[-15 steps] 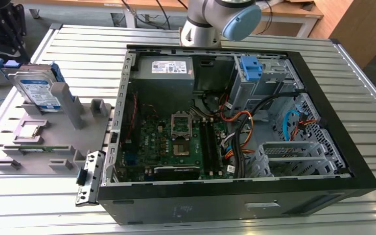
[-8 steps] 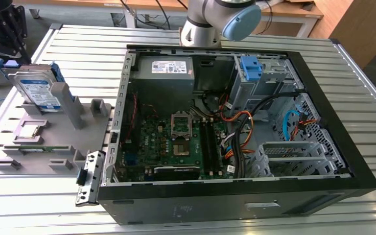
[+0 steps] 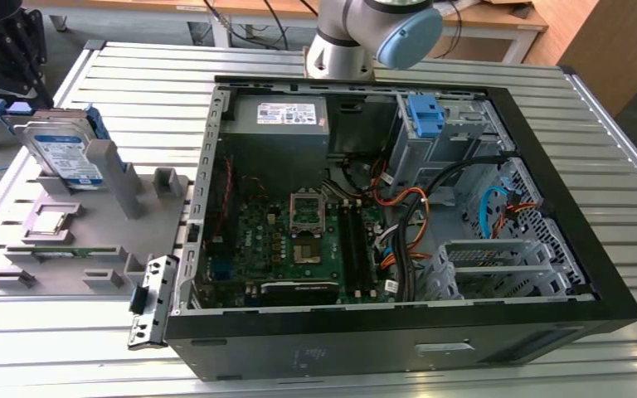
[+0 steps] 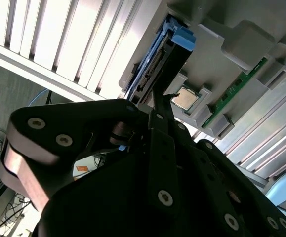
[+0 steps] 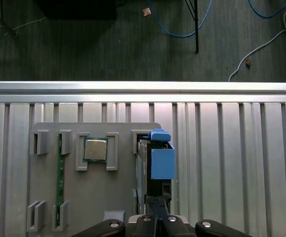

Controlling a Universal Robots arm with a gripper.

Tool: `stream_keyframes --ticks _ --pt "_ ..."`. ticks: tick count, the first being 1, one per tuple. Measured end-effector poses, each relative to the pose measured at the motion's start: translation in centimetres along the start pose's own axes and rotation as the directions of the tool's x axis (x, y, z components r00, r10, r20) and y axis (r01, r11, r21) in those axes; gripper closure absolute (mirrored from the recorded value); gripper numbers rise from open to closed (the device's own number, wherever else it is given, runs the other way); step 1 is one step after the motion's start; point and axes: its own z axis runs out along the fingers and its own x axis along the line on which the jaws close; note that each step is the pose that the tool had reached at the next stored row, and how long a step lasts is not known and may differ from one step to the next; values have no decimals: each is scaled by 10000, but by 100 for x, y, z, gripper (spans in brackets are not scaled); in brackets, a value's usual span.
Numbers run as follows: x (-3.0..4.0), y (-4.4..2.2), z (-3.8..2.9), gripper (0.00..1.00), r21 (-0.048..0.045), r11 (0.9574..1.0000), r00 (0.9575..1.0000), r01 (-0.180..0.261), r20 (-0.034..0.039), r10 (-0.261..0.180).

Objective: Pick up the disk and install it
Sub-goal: 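Pick up the disk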

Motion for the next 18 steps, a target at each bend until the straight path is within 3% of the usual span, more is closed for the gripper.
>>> stream_keyframes --ticks 5,7,10,13,18 --pt "0 0 0 89 0 10000 10000 0 1 0" --pt "0 0 0 83 0 10000 10000 0 1 0" --pt "0 0 0 65 0 10000 10000 0 3 0" --pt "0 0 0 59 0 10000 10000 0 3 0" --pt "0 0 1 36 0 10000 10000 0 4 0"
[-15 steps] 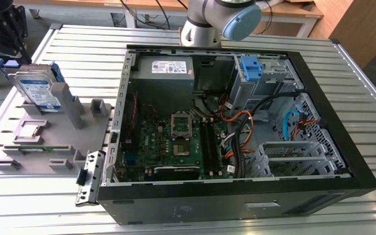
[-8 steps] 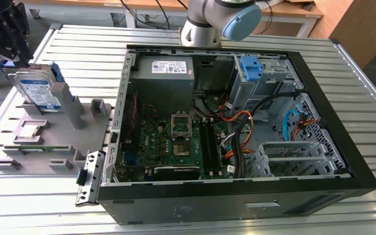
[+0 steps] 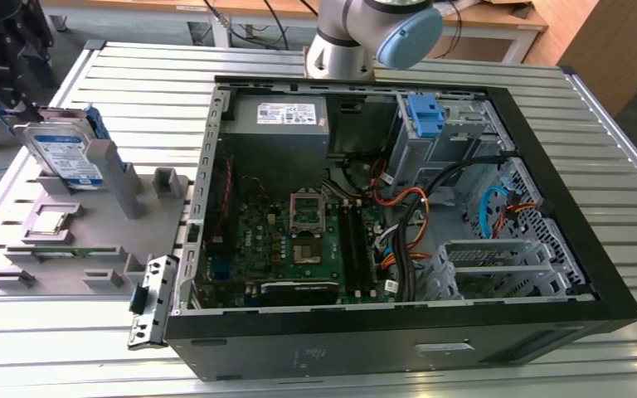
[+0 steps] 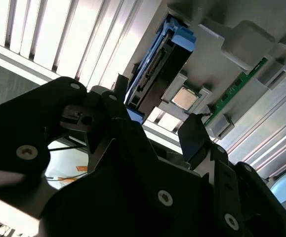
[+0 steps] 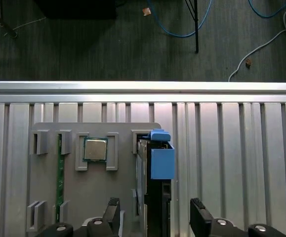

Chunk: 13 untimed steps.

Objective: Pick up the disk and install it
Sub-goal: 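Pick up the disk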

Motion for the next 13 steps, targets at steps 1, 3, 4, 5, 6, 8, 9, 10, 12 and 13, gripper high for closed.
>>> stream_keyframes --ticks 1,3,4,5,6,8,9,10,12,13 --pt "0 0 0 36 0 10000 10000 0 0 0" --pt "0 0 6 29 4 10000 10000 1 3 -1" --pt "2 -1 20 29 5 10000 10000 1 3 -1" --pt "3 -2 35 29 2 10000 10000 1 2 -1" --pt "4 -3 51 29 0 10000 10000 0 1 0" --pt "6 -5 87 29 1 10000 10000 1 1 -1" --pt "8 -6 104 29 0 10000 10000 0 0 0" --pt "9 -7 122 29 0 10000 10000 0 0 0" --pt "12 -9 158 29 0 10000 10000 1 1 -1" --pt "13 -11 175 29 1 10000 10000 1 1 -1"
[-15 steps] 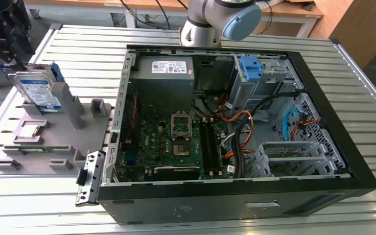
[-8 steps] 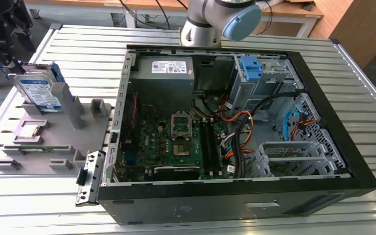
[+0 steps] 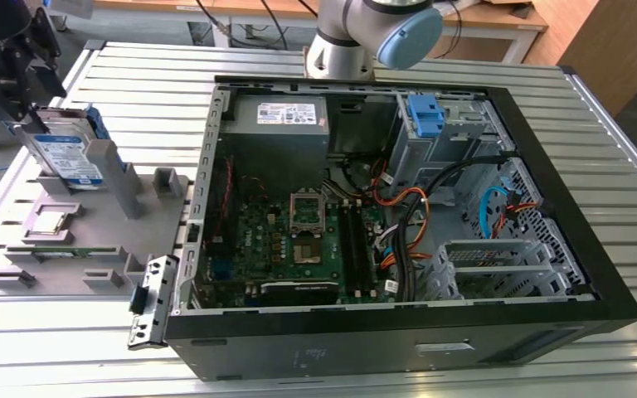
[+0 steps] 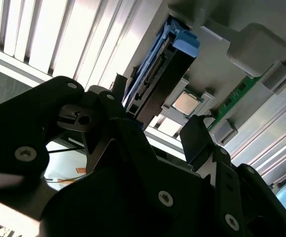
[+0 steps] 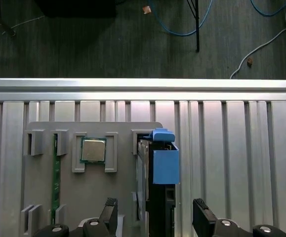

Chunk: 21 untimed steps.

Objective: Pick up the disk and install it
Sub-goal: 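Pick up the disk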

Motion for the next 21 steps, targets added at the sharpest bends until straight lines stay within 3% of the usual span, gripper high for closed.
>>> stream_keyframes --ticks 10,14,21 --pt "10 -8 134 29 0 10000 10000 -1 -12 1" --pt "11 -9 154 29 0 10000 10000 -4 -64 4" --pt "11 -9 158 29 28 10000 10000 -2 -63 2"
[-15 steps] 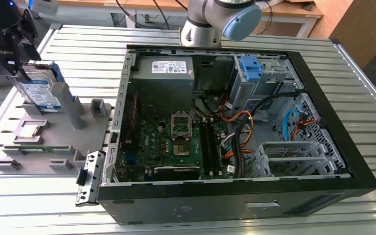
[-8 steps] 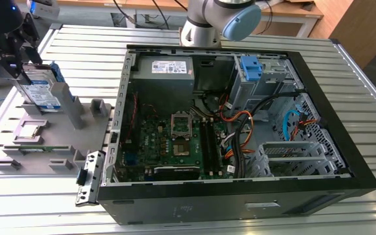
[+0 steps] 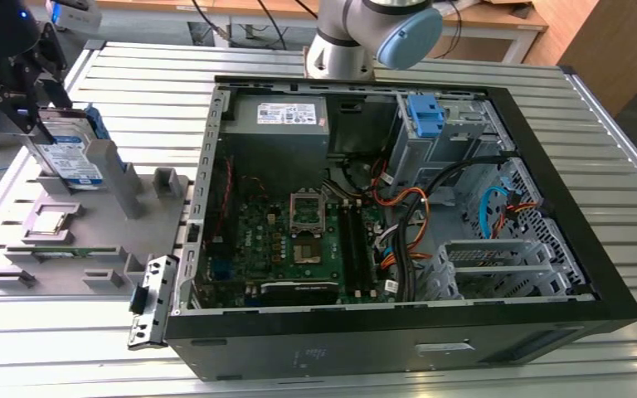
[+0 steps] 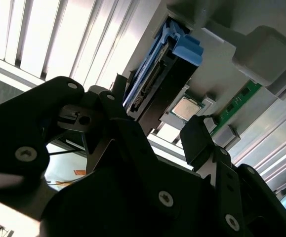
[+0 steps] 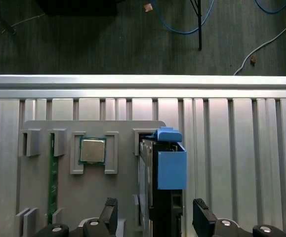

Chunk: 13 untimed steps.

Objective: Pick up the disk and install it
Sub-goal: 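Pick up the disk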

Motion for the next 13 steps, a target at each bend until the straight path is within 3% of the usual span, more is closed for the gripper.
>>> stream_keyframes --ticks 9,13 --pt "-3 3 -52 29 -1 10000 10000 0 0 0" --pt "-2 7 -42 29 111 9999 10000 13 78 -14"
